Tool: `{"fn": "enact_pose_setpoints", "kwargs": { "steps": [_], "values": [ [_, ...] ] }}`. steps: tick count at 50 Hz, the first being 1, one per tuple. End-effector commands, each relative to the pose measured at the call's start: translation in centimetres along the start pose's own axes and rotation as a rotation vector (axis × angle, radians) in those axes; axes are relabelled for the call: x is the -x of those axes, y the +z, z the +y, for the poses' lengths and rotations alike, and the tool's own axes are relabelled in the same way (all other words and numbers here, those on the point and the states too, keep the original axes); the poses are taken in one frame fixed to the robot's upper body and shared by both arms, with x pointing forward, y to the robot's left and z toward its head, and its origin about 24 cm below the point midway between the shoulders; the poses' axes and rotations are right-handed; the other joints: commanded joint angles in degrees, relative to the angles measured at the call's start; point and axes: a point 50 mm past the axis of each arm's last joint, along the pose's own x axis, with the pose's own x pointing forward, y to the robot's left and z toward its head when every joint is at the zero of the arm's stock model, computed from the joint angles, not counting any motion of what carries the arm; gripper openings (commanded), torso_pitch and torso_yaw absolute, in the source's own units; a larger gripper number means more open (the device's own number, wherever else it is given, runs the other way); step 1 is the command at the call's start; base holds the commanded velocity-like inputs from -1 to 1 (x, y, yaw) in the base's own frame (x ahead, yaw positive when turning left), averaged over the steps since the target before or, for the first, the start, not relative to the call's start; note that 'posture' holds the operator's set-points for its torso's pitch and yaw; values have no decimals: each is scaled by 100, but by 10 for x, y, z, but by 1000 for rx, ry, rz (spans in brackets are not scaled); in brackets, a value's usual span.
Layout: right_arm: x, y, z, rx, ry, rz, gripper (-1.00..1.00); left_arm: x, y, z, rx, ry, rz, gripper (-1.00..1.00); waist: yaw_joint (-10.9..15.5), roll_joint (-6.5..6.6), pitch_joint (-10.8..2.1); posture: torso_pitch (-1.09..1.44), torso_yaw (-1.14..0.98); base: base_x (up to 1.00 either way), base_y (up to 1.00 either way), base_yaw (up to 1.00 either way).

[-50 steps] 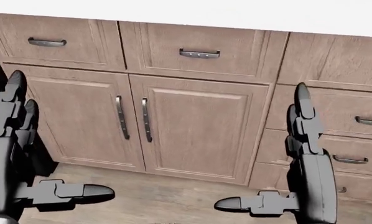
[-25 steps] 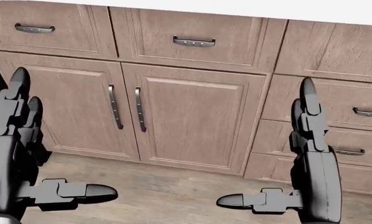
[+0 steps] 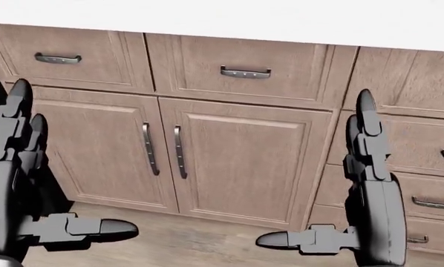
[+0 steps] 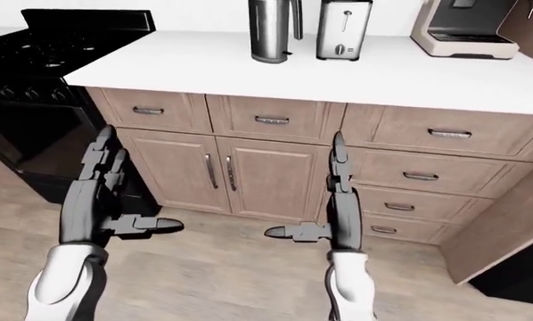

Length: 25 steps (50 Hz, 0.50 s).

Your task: Press down the lever to turn on the electric kettle.

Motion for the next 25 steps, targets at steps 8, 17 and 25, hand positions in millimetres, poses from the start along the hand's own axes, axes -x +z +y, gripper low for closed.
{"fn": "enact_pose_setpoints", "kwargs": {
  "steps": [8,17,25],
  "values": [
    [-3,13,-3,5,-7,-75,100,0,13,-1,10,-1,-77,100,11,-160,-66,0,0,15,0,0],
    [-2,12,-2,5,-5,-73,100,0,13,-1,9,-2,-77,100,-75,-470,-103,0,0,15,0,0],
    [-3,12,-2,5,-5,-70,100,-1,14,-1,6,-5,-77,100,-89,313,-191,0,0,12,0,0]
  ]
}}
